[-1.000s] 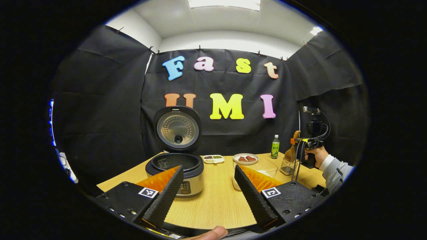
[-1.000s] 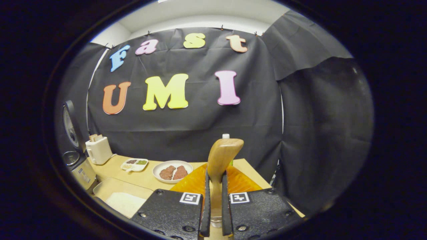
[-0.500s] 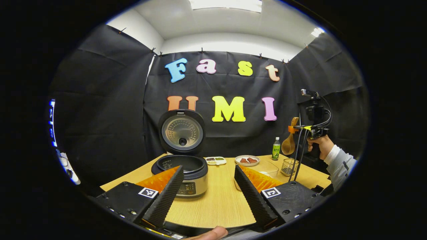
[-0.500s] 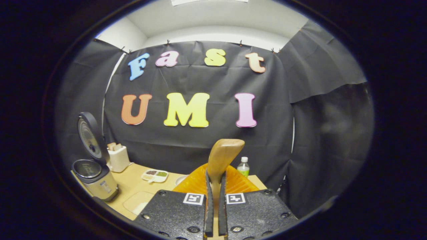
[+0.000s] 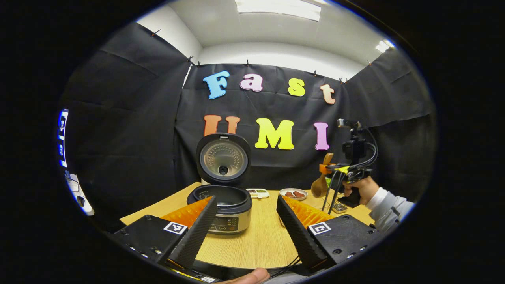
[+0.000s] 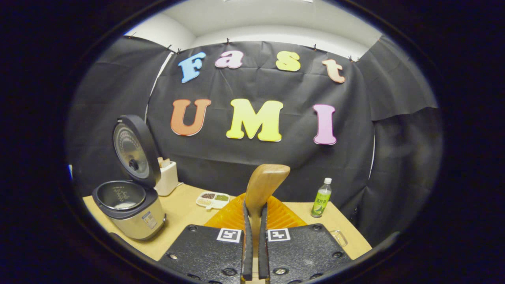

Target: Close the left gripper, press the button to open the rice cooker; take a wooden spoon from the chopstick holder with the right hand, scoop a spoonful of rice and pour it into the rice cooker, then put the wooden spoon back into the chopstick holder.

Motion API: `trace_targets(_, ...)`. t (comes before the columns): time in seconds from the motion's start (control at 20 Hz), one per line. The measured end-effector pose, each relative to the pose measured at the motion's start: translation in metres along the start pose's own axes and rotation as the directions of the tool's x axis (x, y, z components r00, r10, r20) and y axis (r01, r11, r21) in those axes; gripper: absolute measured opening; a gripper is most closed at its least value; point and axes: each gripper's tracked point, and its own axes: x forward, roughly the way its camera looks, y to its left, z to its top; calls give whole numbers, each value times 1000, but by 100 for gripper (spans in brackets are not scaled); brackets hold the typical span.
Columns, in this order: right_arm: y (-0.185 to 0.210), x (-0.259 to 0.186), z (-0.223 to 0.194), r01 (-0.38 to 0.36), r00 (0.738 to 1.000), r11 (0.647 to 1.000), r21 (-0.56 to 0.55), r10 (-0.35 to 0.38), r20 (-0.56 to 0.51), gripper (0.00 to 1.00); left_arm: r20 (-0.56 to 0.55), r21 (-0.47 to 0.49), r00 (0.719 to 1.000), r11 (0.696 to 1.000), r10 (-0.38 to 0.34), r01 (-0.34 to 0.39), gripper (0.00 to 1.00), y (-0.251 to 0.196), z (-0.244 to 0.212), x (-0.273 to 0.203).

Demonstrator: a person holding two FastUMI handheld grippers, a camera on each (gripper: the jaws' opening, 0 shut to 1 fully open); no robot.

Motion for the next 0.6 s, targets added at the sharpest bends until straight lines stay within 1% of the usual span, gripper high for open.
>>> trace_targets(0.15, 17, 19, -48, 3, 997, 997, -82, -10, -81, 11, 17, -12, 1000, 1000, -16, 16, 94, 1, 6, -5)
trace_targets(0.2, 20, 23, -61, 5, 995, 995, -101, -15, -99, 11, 18, -19, 1000, 1000, -15, 15, 84, 3, 6, -5)
trace_targets(0.25, 19, 27, -72, 15, 993, 993, -114, -28, -116, 11, 15, -23, 1000, 1000, -16, 17, 94, 2, 6, -6)
trace_targets(0.4, 11, 33, -91, 55, 987, 990, -131, -74, -145, 11, 12, -24, 1000, 1000, -20, 21, 94, 2, 6, -6)
trace_targets(0.5, 0, 35, -99, 99, 979, 980, -172, -127, -158, 11, 3, -17, 1000, 1000, -22, 23, 94, 1, 3, -5)
trace_targets(0.55, 0, 34, -100, 106, 979, 978, -179, -134, -155, 11, 2, -11, 1000, 1000, -28, 28, 94, -1, 3, -5)
trace_targets(0.6, 6, 33, -104, 98, 980, 980, -172, -125, -156, 11, -3, -5, 999, 999, -33, 33, 94, -3, 1, -4)
